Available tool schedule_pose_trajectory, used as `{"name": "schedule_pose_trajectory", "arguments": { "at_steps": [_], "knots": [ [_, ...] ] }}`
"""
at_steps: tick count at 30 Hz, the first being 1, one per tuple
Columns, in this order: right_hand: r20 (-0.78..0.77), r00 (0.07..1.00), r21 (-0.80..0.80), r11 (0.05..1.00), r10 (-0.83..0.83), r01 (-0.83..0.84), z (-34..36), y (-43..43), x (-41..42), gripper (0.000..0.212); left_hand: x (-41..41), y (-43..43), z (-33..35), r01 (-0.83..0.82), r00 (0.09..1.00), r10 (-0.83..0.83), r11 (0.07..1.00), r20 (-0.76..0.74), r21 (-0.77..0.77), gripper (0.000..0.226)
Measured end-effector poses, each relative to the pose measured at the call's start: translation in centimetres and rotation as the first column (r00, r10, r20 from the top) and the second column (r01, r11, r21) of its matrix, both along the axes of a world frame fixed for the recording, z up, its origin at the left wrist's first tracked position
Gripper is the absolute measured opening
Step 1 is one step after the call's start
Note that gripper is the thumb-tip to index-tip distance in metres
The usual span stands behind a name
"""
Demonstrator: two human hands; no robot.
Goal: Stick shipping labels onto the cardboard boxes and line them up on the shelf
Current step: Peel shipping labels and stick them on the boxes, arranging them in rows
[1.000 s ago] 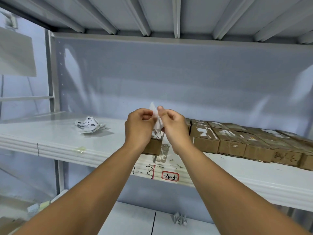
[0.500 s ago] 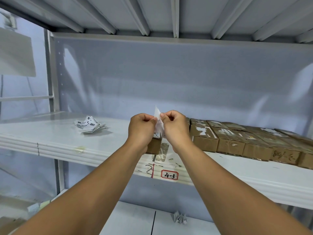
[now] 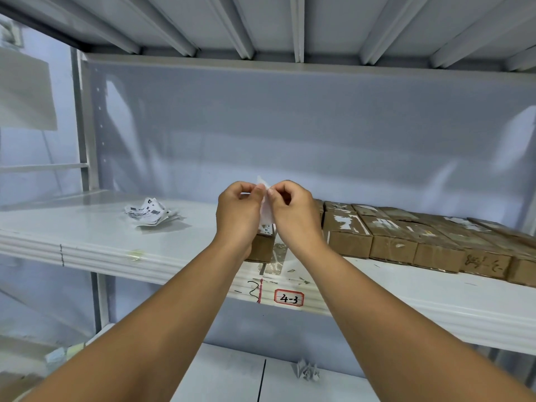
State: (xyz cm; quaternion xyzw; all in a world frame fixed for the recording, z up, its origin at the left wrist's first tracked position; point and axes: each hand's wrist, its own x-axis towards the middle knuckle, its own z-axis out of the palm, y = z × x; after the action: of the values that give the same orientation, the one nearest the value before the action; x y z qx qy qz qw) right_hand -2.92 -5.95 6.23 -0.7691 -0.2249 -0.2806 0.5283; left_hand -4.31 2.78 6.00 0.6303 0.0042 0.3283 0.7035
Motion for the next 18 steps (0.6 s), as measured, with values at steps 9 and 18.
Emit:
{"name": "schedule_pose_trajectory", "arguments": {
  "at_steps": [9,18],
  "knots": [
    [-0.099,0.991,-0.063,0.994,-0.094,0.089,0.51,-0.08,0.29,0.016,0.67,0.04,-0.08,0.057,0.994,-0.064,0.995,-0.090,-0.083,0.024],
    [-0.104,0.987,-0.048,0.992,-0.121,0.117,0.43,0.16,0.07,0.017,0.41,-0.51,0.36,0.049,0.977,-0.103,0.959,-0.184,-0.278,0.011]
  ]
}}
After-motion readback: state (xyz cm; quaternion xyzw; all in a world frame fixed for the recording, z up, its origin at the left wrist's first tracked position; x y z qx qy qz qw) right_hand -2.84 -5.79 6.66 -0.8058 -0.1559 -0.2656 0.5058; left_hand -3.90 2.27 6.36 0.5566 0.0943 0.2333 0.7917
